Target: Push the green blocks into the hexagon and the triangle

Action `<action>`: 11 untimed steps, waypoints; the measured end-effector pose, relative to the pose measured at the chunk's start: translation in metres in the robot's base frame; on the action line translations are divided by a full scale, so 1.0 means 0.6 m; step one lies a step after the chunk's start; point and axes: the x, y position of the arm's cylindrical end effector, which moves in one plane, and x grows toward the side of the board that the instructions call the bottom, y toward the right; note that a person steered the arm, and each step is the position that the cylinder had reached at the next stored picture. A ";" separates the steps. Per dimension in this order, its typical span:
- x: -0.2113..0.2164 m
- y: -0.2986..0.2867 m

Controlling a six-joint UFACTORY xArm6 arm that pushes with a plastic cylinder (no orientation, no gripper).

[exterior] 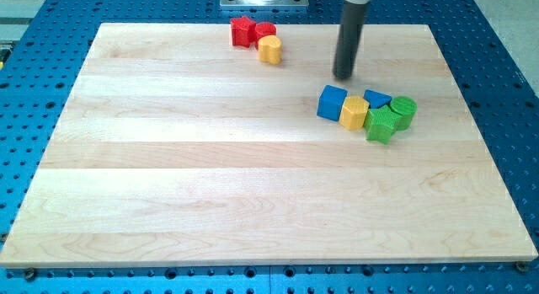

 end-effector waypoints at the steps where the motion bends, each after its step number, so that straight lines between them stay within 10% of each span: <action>1: 0.002 0.090; 5: 0.021 0.111; 11: 0.287 0.059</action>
